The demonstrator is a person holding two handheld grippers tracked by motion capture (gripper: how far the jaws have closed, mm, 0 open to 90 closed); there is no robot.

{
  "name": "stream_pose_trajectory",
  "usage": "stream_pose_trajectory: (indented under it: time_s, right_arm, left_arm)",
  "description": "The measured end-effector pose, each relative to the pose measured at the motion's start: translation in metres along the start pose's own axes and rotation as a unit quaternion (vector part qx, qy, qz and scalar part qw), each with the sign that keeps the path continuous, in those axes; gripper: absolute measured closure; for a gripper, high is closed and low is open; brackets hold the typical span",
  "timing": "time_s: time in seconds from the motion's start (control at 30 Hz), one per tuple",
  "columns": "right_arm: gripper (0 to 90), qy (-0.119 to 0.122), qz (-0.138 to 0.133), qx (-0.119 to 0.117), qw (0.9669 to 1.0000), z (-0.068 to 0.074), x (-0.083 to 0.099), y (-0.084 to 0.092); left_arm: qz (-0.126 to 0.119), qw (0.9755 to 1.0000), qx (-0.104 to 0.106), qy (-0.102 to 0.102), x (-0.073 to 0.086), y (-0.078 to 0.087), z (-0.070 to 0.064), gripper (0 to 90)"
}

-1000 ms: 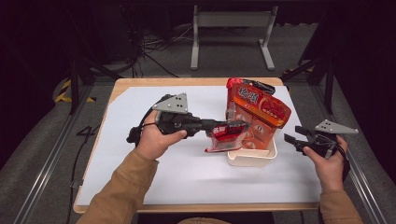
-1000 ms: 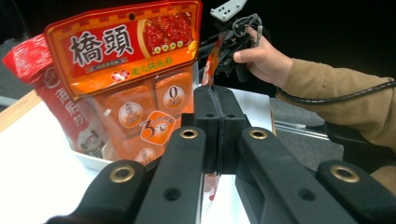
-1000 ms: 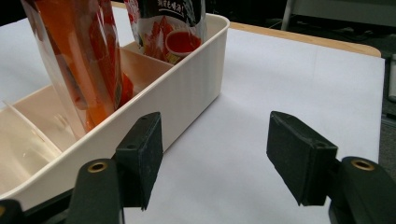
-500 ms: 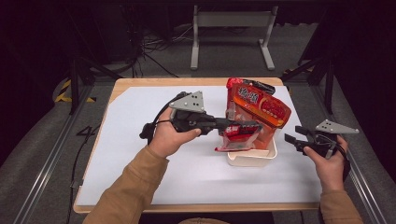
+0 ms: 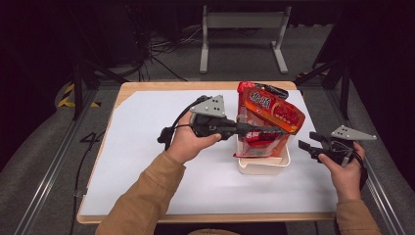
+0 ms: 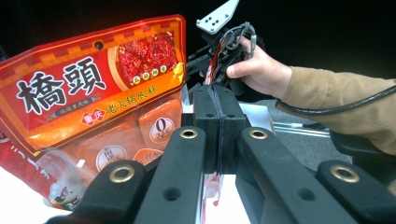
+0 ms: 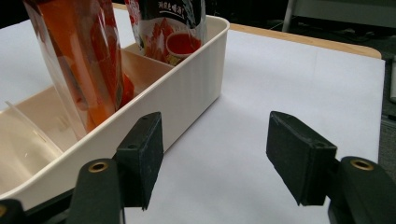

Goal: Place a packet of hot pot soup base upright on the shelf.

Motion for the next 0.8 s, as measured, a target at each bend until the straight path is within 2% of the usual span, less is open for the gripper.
stream_pose_trajectory:
  time_s: [0.4,0.63,0.8]
  right_arm:
    - [37.2,0.001,0.001,0.0,1.0,0.0,0.0,0.0]
    - [37.3,0.001,0.0,0.0,1.0,-0.001,0.001,0.0]
    - [37.3,0.0,0.002,0.0,1.0,0.0,0.001,0.0]
  left_arm:
    - [-0.003,1.0,0.008,-0.002,0.014,-0.019,0.002,89.8]
    - [-0.013,0.9999,0.004,0.005,0.02,-0.028,0.004,89.8]
    - [-0.01,0.9999,0.004,0.009,0.026,-0.036,0.004,89.8]
Point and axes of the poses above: each handheld gripper's, and its own axes: y roughly backward along the jaws, x roughly out of its underside, z roughly to its left, the point moved 9 cm from there along -y, roughly forward along the jaws, and after that the axes turned 10 degrees about -z, right-handed, at the moved point
